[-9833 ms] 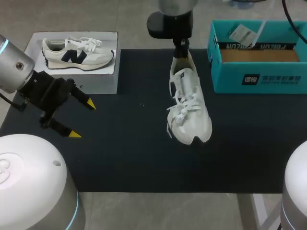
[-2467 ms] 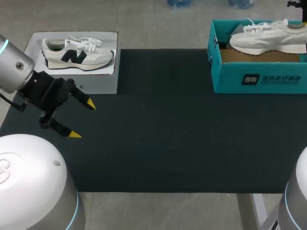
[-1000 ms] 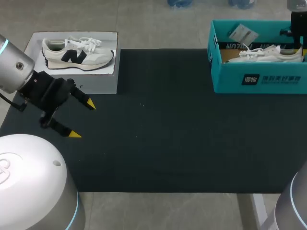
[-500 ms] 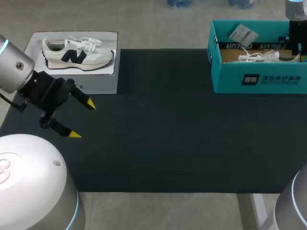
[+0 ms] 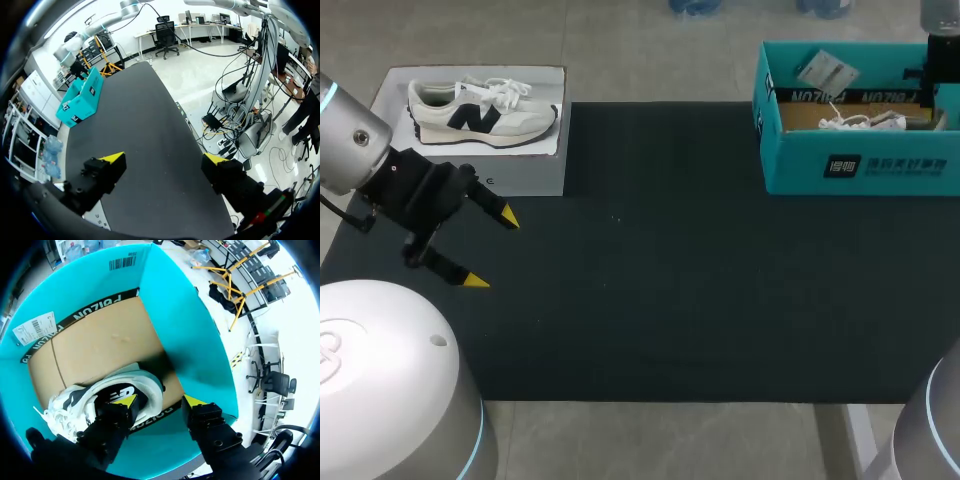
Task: Take the shoe out of the shoebox, open the shoe tongue, remove and reinsert the insole, then place the shoe into the shoebox
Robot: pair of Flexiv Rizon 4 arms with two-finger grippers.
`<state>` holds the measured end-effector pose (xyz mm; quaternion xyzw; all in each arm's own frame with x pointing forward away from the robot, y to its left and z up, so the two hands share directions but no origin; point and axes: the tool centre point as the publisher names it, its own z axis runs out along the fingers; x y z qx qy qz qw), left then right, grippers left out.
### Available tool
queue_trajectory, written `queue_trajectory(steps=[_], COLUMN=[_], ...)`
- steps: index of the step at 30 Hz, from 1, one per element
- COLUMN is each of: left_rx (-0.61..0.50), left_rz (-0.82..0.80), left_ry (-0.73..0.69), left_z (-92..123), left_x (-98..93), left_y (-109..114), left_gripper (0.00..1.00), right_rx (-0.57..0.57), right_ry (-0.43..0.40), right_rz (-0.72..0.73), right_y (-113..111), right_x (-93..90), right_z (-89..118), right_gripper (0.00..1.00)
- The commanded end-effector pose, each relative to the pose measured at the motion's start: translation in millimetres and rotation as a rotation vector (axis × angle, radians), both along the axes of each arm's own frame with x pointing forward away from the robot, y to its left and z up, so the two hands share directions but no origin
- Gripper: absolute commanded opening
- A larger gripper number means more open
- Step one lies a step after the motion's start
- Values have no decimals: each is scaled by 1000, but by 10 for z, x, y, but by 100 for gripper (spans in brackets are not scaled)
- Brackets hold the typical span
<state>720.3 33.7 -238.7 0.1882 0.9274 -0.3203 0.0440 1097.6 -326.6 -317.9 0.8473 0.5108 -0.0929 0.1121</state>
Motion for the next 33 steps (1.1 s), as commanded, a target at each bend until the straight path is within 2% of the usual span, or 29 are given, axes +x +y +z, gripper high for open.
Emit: queue_trajectory(steps=[1, 2, 3, 4, 10, 17, 20, 26, 28, 32, 33], left_rx=[3, 3, 3, 3, 3, 3, 3, 3, 50, 128, 111], left_rz=[0, 0, 0, 0, 0, 0, 0, 0, -52, -244, -310], left_ry=[0, 0, 0, 0, 0, 0, 0, 0, -94, -266, -285], left_z=[-1, -1, -1, -1, -1, -1, -1, -1, 124, 305, 333], left_x=[-3, -3, -3, -3, -3, -3, -3, -3, 117, 453, 508], left_y=[-2, -2, -2, -2, -2, -2, -2, -2, 45, 284, 356], left_gripper=[100, 100, 100, 100, 100, 100, 100, 100, 100, 100, 100], right_rx=[-9, -8, -10, -14, 12, 44, 62, 62, 62, 62, 62], right_ry=[-25, -24, -28, -30, -37, -44, -22, -22, -22, -22, -22], right_rz=[11, 16, 19, 23, 35, 33, 41, 41, 41, 41, 41], right_y=[61, 73, 87, 103, 235, 413, 516, 516, 516, 516, 516], right_x=[-67, -56, -49, -47, -161, -358, -427, -427, -427, -427, -427], right_z=[270, 328, 389, 449, 746, 877, 988, 988, 988, 988, 988], right_gripper=[80, 84, 94, 100, 100, 100, 100, 100, 100, 100, 100])
